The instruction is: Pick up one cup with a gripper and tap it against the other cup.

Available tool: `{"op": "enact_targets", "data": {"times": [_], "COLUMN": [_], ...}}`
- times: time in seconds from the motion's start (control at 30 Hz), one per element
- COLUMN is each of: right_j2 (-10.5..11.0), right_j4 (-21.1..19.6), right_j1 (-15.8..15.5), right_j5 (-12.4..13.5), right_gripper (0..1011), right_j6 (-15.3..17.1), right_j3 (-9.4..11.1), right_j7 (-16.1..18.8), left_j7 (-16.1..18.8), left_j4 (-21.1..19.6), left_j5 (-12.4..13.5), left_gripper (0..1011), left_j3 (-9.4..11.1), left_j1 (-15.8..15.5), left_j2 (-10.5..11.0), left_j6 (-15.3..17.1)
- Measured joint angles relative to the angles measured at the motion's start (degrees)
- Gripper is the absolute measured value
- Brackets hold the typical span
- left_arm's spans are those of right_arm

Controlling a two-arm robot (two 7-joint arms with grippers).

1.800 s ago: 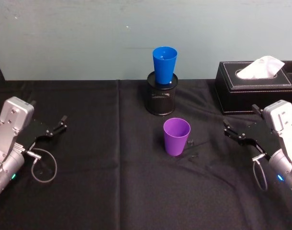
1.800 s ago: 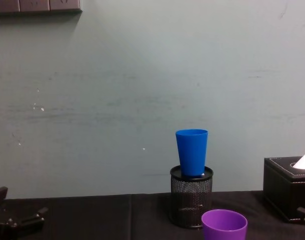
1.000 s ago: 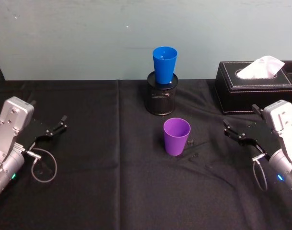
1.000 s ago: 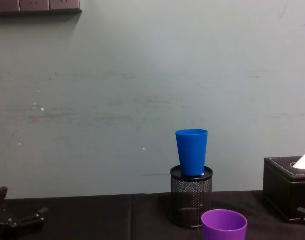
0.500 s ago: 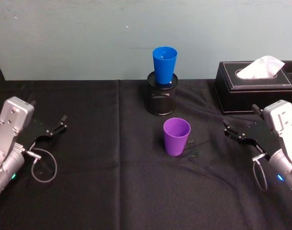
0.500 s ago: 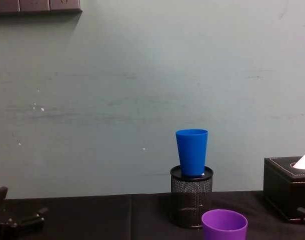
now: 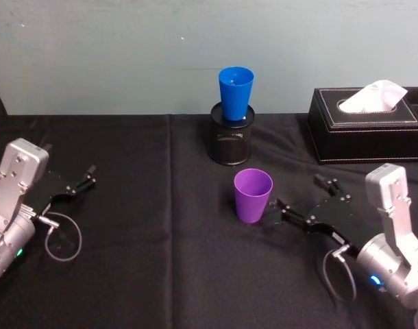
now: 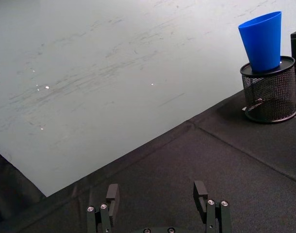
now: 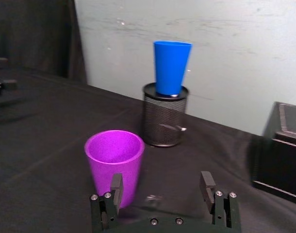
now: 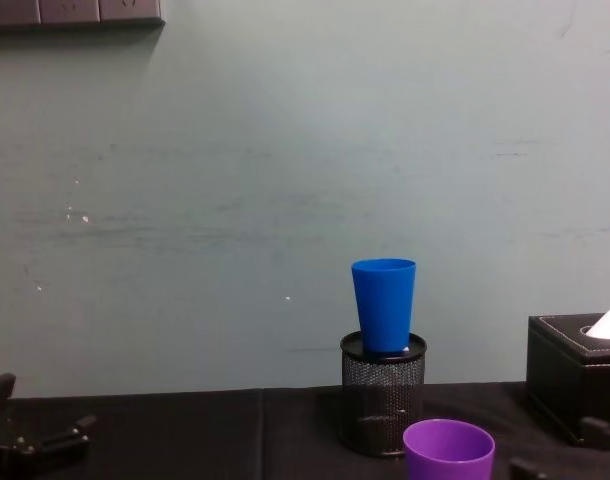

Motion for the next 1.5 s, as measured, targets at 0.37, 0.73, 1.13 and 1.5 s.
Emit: {"op": "enact_targets", "data": {"times": [0.37, 0.73, 1.13, 1.5], "right_j2": [-3.73, -9.27, -13.71, -15.86], "right_j4": [2.19, 10.04, 14.60, 16.74], "right_j1": [1.94, 7.52, 10.05, 11.05], "right_j5": [-1.52, -5.70, -7.21, -8.33], "right_gripper": [1003, 1003, 1003, 1003], "right_j6": [1.25, 1.23, 0.79, -0.17], "right_j3": [-1.67, -3.03, -2.88, -1.77], "right_j7": [2.58, 2.62, 2.81, 3.30], "left_j7": [0.00, 0.00, 0.00, 0.00], "left_j4": [0.00, 0.00, 0.00, 0.00], "left_j5": [0.00, 0.00, 0.00, 0.00], "left_gripper": [1000, 1000, 1000, 1000], "left_j3": [0.00, 0.00, 0.00, 0.00], "left_j1": [0.00, 0.00, 0.00, 0.00], "left_j2": [0.00, 0.00, 0.00, 0.00], "left_j6": [0.00, 0.00, 0.00, 0.00]}}
